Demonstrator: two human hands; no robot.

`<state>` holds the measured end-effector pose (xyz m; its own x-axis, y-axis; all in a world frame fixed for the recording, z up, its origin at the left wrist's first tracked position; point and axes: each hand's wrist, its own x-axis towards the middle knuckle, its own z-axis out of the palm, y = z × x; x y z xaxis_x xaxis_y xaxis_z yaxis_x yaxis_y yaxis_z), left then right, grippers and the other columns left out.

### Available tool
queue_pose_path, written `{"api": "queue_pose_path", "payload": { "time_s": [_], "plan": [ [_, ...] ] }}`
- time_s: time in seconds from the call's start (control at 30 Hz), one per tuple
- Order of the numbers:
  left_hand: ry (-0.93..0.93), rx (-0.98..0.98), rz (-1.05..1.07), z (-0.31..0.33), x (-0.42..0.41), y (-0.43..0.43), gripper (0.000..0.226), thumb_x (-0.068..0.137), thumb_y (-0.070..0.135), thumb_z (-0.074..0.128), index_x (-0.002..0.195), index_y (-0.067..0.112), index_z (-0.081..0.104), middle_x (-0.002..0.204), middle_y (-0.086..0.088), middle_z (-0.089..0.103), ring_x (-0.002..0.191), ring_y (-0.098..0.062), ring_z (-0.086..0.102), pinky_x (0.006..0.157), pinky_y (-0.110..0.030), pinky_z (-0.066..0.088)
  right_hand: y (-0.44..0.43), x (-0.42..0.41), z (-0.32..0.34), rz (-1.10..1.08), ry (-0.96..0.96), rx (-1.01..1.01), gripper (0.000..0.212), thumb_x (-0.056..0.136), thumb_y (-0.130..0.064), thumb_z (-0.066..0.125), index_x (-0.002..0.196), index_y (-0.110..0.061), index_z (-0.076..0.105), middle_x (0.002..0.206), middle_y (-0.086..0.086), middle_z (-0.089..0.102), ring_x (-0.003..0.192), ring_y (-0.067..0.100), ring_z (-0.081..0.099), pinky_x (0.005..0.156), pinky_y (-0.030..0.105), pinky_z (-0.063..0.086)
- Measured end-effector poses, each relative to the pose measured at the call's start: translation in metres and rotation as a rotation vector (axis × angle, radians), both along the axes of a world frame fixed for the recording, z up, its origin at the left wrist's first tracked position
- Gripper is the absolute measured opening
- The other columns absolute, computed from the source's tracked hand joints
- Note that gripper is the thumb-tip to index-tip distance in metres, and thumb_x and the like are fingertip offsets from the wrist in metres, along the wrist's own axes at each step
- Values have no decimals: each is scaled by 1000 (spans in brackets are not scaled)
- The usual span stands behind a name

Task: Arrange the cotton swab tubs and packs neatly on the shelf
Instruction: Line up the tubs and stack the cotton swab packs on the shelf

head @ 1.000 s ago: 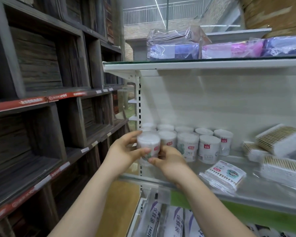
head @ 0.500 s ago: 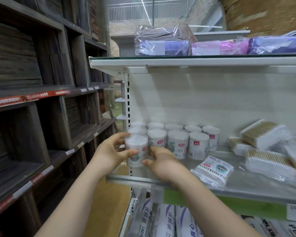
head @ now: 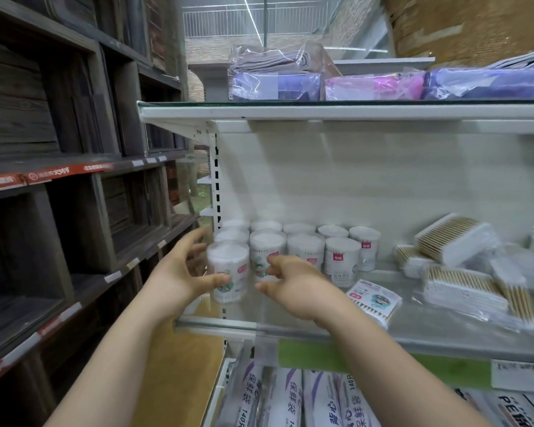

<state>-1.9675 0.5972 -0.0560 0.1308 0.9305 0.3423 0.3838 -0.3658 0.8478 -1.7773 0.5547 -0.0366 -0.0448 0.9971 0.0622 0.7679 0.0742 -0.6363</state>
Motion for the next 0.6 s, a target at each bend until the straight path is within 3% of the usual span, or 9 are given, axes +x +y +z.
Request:
{"api": "queue_pose_path", "payload": {
  "time_s": [0.13, 0.27, 0.37, 0.43, 0.5, 0.6],
  "plan": [
    [-66, 164, 102, 19, 14, -8, 82, 53, 46, 84, 115, 69, 35, 135, 6, 49, 126, -14, 47, 104, -39, 40, -8, 37, 22, -78, -3, 69, 51, 91, -33, 58, 138, -16, 45, 136, 0, 55, 122, 18, 53, 105, 33, 40],
    [-69, 271, -26, 37, 71, -18, 65, 56, 46, 79, 110, 58, 46, 125, 7, 58, 118, -9, 53, 105, -36, 40, -24, 79, 38, -169, 30, 147, 45, 93, -27, 56, 134, -11, 50, 129, 4, 60, 118, 20, 56, 101, 30, 43],
    [-31, 277, -243, 42, 127, -25, 47, 58, 44, 76, 96, 60, 55, 109, 17, 63, 105, 9, 57, 98, -28, 44, -35, 99, 35, -204, 30, 149, 39, 94, -23, 54, 131, -11, 53, 124, 7, 63, 114, 23, 58, 97, 27, 44],
    [60, 268, -341, 40, 163, -28, 39, 66, 36, 77, 95, 54, 59, 107, 22, 63, 101, 15, 56, 96, -27, 47, -41, 114, 29, -238, 26, 158, 36, 93, -23, 55, 127, -12, 56, 122, 9, 64, 113, 26, 59, 98, 32, 45],
    [129, 258, -400, 36, 192, -31, 32, 75, 27, 76, 98, 42, 60, 110, 18, 64, 104, 7, 58, 96, -31, 48, -50, 133, 27, -274, -33, 202, 31, 93, -20, 53, 122, -14, 61, 122, 10, 65, 113, 26, 59, 99, 34, 45],
    [189, 265, -445, 32, 225, -36, 27, 74, 43, 71, 97, 49, 57, 116, 17, 62, 108, -2, 58, 95, -30, 49, -73, 171, 38, -335, -115, 233, 29, 93, -20, 53, 120, -18, 63, 117, 8, 68, 109, 21, 61, 92, 24, 45]
  ]
}}
